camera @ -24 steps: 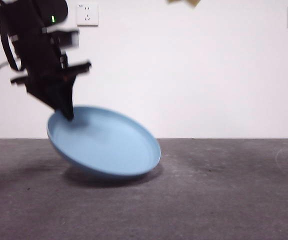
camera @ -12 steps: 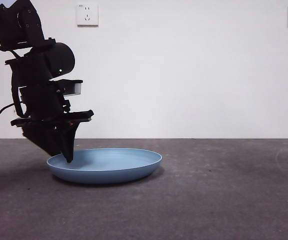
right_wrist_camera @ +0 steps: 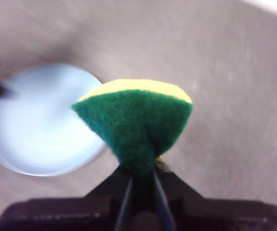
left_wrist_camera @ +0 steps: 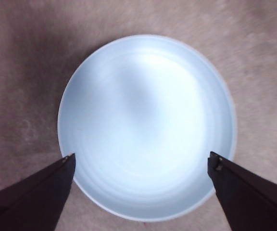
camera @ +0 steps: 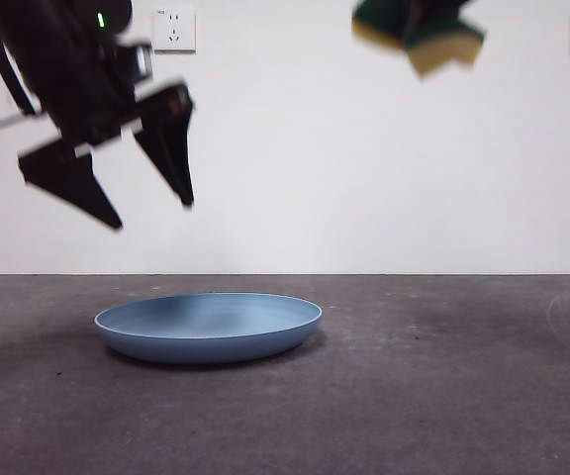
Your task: Pick up the plate,pick up the cloth,clean the plate with the cloth
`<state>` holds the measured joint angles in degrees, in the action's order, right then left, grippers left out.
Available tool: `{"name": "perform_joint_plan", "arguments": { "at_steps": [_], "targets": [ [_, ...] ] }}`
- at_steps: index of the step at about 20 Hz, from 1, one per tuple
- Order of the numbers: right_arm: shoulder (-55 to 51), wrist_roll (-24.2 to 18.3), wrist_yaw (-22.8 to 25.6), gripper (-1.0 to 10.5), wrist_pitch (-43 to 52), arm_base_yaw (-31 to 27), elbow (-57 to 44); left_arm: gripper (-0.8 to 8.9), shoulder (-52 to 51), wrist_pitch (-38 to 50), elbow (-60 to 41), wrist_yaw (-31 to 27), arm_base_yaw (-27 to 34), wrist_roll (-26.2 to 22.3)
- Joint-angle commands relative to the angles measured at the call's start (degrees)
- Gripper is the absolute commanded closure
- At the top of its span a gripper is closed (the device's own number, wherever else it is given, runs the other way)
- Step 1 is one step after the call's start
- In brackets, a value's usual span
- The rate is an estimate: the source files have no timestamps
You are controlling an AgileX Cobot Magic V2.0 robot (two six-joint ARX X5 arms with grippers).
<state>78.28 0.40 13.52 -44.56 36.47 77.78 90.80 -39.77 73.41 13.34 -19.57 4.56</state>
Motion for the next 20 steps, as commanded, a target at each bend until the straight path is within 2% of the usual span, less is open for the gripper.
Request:
{"name": "perform_joint_plan", "arguments": {
  "at_steps": [1,3,6,7,11,14,15,18,19,20],
  "targets": [
    [5.73,0.79,-0.07,9.6,0.63,-2.91,-0.35,3.53,-4.72,-1.62,-0.22,0.24,-0.02,0.37],
    [11.08,4.48,-0.55,9.6,2.64,-5.7,-0.35,3.53,-8.96,-2.93,-0.22,0.28,-0.26,0.37],
    [19.56,6.49,-11.21,9.6,6.86,-9.31,-0.35,3.53,-13.92,-4.46,-0.22,0.42,-0.63,0.39],
    [22.05,7.23,-12.87,9.6,7.72,-10.03,-0.35,3.54,-14.97,-4.94,-0.22,0.37,-1.11,0.39],
    [32.04,7.69,-13.64,9.6,8.52,-11.85,-0.35,3.54,-17.16,-6.6,-0.22,0.31,-2.4,0.37],
    [34.93,7.67,-14.86,9.4,8.44,-12.15,-0.35,3.54,-17.18,-7.13,-0.22,0.31,-3.21,0.2],
    [34.93,7.69,-15.32,8.8,8.66,-12.15,-0.35,3.54,-17.18,-6.97,-0.22,0.28,-3.37,0.13],
    [34.75,7.72,-15.56,4.0,9.01,-12.11,-0.35,3.54,-17.18,-6.32,-0.22,0.24,-3.39,0.13],
    [34.75,7.72,-15.54,3.2,8.98,-12.15,-0.35,3.54,-17.18,-6.14,-0.22,0.22,-3.37,0.09],
    [34.75,7.72,-15.54,3.1,8.98,-12.15,-0.35,3.54,-17.18,-5.97,-0.22,0.22,-3.37,-0.09]
  ]
}}
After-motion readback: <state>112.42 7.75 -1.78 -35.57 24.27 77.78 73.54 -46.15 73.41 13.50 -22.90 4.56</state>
